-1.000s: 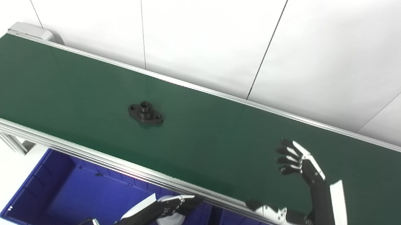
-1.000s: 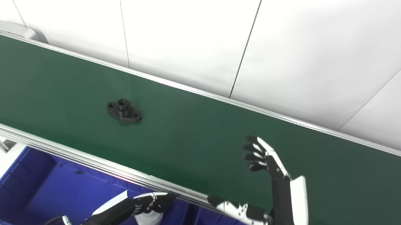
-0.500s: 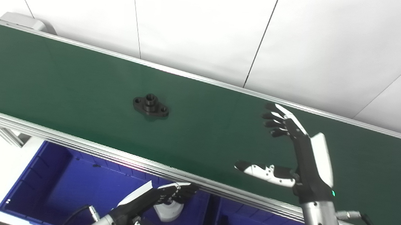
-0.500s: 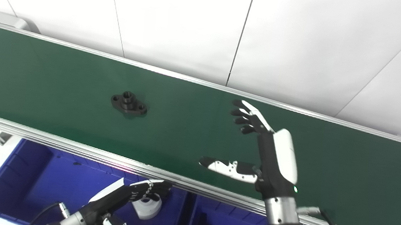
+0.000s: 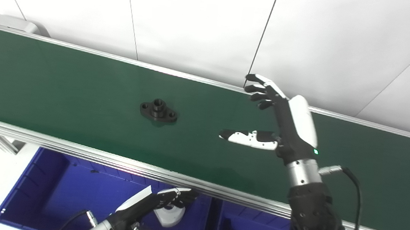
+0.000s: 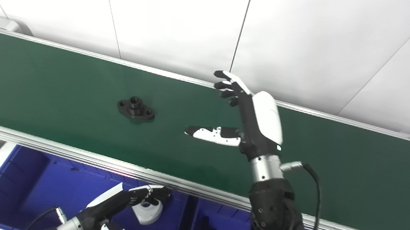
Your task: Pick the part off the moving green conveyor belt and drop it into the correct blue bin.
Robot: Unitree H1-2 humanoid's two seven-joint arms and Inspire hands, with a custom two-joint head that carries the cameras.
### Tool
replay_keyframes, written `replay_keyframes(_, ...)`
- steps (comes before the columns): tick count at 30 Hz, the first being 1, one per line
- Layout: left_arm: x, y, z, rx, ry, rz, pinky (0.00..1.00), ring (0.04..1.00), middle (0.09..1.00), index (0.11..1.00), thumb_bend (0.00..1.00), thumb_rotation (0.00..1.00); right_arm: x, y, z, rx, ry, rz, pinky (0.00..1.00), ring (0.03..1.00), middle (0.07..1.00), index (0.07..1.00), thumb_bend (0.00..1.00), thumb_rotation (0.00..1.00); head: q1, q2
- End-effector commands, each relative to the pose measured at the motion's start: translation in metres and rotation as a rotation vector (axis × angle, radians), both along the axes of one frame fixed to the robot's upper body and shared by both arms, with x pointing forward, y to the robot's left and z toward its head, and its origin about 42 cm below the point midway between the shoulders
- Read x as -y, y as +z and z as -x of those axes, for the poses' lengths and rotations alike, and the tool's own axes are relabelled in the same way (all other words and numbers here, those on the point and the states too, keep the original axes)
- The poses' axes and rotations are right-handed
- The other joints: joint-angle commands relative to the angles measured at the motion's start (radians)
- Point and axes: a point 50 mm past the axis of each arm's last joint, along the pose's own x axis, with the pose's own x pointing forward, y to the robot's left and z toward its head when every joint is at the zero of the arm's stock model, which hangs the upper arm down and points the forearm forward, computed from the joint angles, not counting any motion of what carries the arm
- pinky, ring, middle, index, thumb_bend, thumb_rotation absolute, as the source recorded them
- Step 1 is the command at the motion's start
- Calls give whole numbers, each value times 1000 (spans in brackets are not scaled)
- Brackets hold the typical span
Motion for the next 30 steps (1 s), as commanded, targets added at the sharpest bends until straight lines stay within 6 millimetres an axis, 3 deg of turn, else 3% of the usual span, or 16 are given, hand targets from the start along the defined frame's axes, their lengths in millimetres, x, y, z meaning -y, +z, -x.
replay_keyframes(1, 2, 8, -5, 57, -12, 30, 808, 844, 859, 854, 856, 193, -9, 15, -8, 57, 9, 9, 592, 662, 710, 808, 827, 359, 0, -3)
replay_keyframes(11, 5, 6, -3, 58, -19, 17, 814, 839, 857, 856, 857, 193, -26, 8, -34, 4, 57, 174, 631, 699, 732, 841, 827, 401, 12, -37)
replay_keyframes(17, 7, 5, -2, 56, -23, 20, 815, 841, 861, 857, 856, 179, -40, 6, -50, -18, 85, 272, 685, 761, 791, 860, 838, 416, 21, -43)
replay_keyframes(30, 11, 4, 0, 57, -27, 12, 831, 856, 867, 860, 853, 177, -60, 3, -68, 0, 113, 387, 742, 810, 825, 878, 860, 433, 41, -54)
